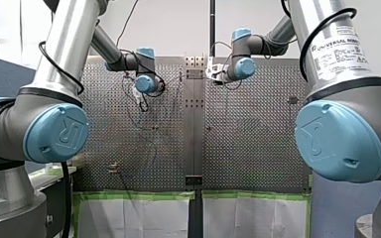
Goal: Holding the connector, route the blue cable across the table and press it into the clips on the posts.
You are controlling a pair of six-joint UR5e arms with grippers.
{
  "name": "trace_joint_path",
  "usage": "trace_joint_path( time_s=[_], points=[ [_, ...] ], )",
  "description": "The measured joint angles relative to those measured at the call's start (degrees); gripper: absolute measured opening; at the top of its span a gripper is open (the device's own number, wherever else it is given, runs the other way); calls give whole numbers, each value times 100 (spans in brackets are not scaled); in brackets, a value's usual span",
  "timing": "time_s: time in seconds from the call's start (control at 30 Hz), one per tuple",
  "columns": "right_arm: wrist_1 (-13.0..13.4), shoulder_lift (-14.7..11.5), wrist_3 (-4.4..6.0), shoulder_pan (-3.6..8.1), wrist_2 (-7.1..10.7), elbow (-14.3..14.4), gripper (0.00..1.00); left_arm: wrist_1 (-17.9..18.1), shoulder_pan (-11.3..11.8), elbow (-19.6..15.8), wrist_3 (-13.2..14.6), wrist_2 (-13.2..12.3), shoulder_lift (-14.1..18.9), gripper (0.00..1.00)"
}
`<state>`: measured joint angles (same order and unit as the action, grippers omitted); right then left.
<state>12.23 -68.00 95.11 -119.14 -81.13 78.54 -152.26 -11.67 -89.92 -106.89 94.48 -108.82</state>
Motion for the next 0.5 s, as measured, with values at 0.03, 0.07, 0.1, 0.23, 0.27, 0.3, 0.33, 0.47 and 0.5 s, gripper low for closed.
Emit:
trace_joint_path(
  time_s=[0.03,0.07,0.1,0.23,0.27,0.3,0.33,0.47,0.5],
  points=[
    [0,0,0,0,0,0,0,0,2,0,0,0,-1,100],
    [0,0,0,0,0,0,0,-1,4,0,0,0,-3,100],
    [-1,0,0,0,0,0,0,-2,8,0,0,0,-7,100],
    [0,0,0,0,0,0,0,-9,35,1,0,1,-27,100],
    [0,0,0,0,0,0,0,-12,44,1,-1,2,-34,100],
    [0,0,0,0,0,0,0,-16,57,1,-1,2,-44,100],
    [0,0,0,0,0,0,0,-18,66,1,-1,2,-51,100],
    [0,0,0,0,0,0,0,-25,93,2,-1,3,-71,100],
    [0,0,0,0,0,0,0,-27,97,2,-2,3,-75,100]
  ],
)
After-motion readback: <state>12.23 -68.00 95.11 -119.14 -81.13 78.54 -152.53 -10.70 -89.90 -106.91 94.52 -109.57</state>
